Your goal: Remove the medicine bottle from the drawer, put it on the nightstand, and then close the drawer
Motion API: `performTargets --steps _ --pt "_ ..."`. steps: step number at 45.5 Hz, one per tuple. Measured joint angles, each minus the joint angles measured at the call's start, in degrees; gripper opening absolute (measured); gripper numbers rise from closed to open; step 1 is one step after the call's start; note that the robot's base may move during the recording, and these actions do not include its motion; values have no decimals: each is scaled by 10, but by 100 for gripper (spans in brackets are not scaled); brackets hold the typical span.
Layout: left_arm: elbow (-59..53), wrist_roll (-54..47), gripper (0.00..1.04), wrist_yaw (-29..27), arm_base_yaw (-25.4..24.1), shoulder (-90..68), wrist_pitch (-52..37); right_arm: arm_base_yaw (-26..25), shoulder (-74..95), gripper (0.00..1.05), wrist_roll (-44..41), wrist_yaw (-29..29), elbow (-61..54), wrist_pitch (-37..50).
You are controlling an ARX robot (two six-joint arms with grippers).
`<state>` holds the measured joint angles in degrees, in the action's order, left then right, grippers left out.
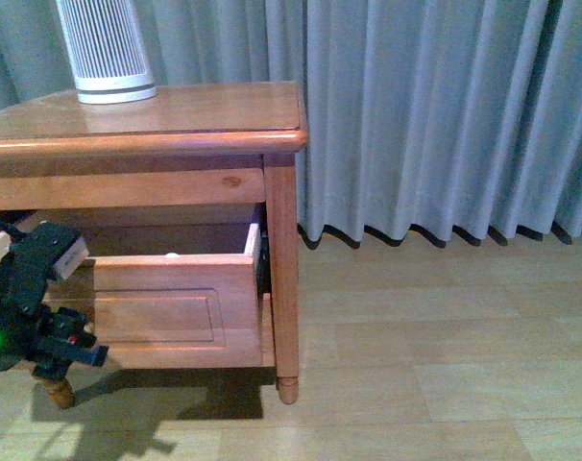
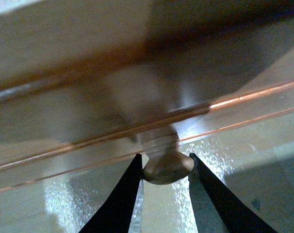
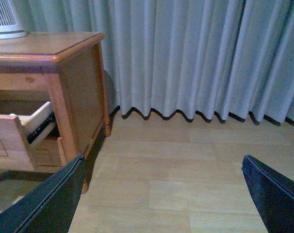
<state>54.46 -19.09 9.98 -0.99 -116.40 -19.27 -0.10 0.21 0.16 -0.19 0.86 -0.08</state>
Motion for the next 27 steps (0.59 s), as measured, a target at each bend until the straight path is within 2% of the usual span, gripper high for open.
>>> performTargets --steps 12,17,27 --pt "-125 -38 20 16 -7 99 -13 0 0 98 0 0 0 0" --pt "-164 -20 3 54 -15 176 -43 0 0 98 0 0 0 0" --pt "-239 0 3 64 -35 233 -83 0 0 98 0 0 0 0"
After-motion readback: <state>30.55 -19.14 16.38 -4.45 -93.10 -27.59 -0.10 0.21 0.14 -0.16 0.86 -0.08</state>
